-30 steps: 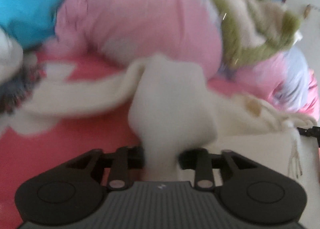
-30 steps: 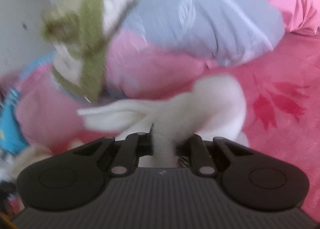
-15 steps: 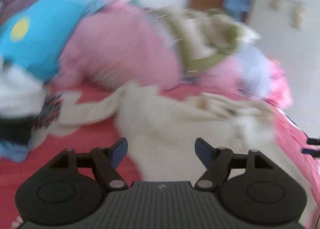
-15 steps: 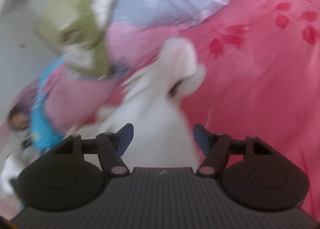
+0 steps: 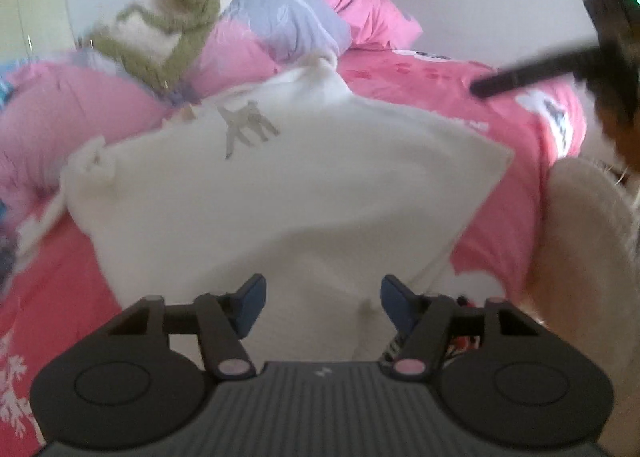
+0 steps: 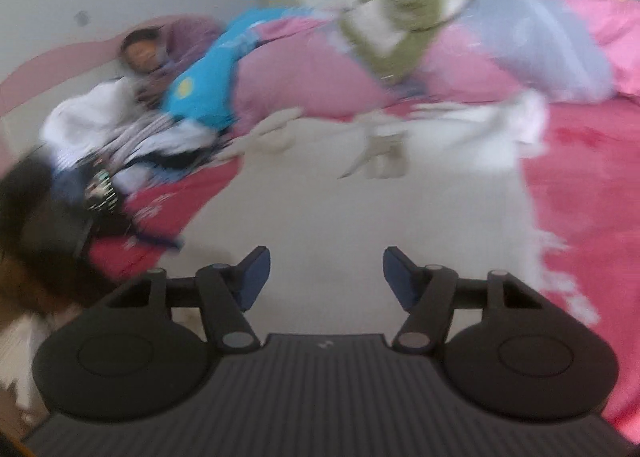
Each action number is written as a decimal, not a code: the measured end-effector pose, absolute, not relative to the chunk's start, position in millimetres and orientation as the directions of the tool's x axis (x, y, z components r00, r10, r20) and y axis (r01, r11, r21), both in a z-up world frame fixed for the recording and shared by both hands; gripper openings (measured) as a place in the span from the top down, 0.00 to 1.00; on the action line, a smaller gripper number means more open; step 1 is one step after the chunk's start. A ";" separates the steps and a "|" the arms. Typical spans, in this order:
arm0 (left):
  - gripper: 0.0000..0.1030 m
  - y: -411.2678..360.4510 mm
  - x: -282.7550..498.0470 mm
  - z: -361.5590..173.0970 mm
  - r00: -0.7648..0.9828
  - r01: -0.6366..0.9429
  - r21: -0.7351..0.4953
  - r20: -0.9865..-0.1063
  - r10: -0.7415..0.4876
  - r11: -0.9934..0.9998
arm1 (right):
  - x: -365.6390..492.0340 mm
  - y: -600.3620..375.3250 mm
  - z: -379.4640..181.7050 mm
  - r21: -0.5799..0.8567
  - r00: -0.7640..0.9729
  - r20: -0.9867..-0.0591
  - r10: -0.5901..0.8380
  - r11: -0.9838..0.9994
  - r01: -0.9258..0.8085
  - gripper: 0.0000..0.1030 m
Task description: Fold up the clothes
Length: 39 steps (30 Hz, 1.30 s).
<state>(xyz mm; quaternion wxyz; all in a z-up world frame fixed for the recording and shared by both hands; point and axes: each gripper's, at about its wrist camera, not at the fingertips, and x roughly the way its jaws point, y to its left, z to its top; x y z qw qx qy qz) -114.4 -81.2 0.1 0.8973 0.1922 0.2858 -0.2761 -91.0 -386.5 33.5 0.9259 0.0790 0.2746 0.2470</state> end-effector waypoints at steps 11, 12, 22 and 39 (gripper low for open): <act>0.49 -89.9 -133.5 -33.4 0.752 0.580 0.288 -0.550 -0.364 0.762 | -120.2 -394.9 -2.8 0.359 0.721 -0.529 0.448 0.888 -0.289 0.74; 0.49 -88.4 -134.6 -33.3 0.753 0.578 0.284 -0.546 -0.367 0.765 | -119.0 -384.7 -5.4 0.352 0.708 -0.536 0.460 0.884 -0.309 0.74; 0.49 -74.2 -134.9 -37.5 0.766 0.567 0.247 -0.511 -0.392 0.786 | -111.3 -323.8 -13.8 0.207 0.662 -0.594 0.457 0.882 -0.424 0.75; 0.50 -49.4 -124.0 -43.0 0.794 0.512 0.141 -0.455 -0.404 0.847 | -129.2 -223.5 -32.0 -0.407 0.737 -0.579 0.349 0.660 -0.632 0.74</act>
